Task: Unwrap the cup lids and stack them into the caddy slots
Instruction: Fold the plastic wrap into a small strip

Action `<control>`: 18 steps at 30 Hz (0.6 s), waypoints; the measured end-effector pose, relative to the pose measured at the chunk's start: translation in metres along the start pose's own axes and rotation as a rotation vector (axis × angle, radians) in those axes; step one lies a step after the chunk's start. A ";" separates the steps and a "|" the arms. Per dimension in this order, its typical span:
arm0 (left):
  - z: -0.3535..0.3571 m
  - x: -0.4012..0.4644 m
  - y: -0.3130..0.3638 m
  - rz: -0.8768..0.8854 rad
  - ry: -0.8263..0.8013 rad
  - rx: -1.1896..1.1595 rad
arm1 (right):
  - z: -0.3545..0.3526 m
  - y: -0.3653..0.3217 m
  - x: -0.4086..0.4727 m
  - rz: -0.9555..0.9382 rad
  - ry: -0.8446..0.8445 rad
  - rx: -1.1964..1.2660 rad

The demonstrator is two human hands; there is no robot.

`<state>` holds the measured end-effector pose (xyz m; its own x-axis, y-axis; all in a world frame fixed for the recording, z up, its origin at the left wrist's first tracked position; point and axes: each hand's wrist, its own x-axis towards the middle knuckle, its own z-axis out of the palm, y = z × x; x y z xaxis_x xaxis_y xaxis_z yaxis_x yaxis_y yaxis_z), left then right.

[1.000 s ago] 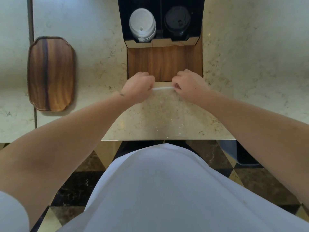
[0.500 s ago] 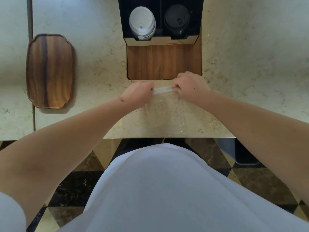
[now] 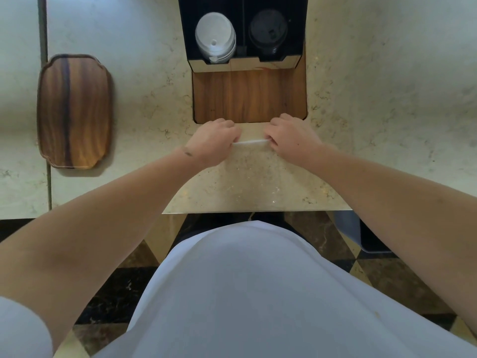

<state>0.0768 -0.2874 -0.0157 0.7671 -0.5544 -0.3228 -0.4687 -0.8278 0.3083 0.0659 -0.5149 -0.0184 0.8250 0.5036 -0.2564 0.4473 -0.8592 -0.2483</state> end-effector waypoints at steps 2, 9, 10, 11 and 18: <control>0.004 -0.005 -0.001 0.075 0.018 0.086 | 0.006 -0.003 -0.006 -0.018 0.013 -0.067; 0.027 -0.034 0.002 0.134 0.103 0.129 | 0.017 -0.010 -0.040 -0.022 0.045 -0.056; 0.030 -0.037 0.002 0.125 0.120 0.110 | 0.016 -0.011 -0.041 -0.004 0.037 -0.032; 0.032 -0.039 0.003 0.099 0.142 0.078 | 0.015 -0.012 -0.038 0.018 0.030 -0.001; 0.026 -0.024 0.004 -0.282 0.148 -0.257 | -0.001 -0.014 -0.006 0.198 -0.061 0.182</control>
<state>0.0449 -0.2795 -0.0299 0.9133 -0.2752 -0.3004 -0.1205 -0.8868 0.4461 0.0550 -0.5065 -0.0122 0.8653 0.3368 -0.3712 0.2055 -0.9138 -0.3502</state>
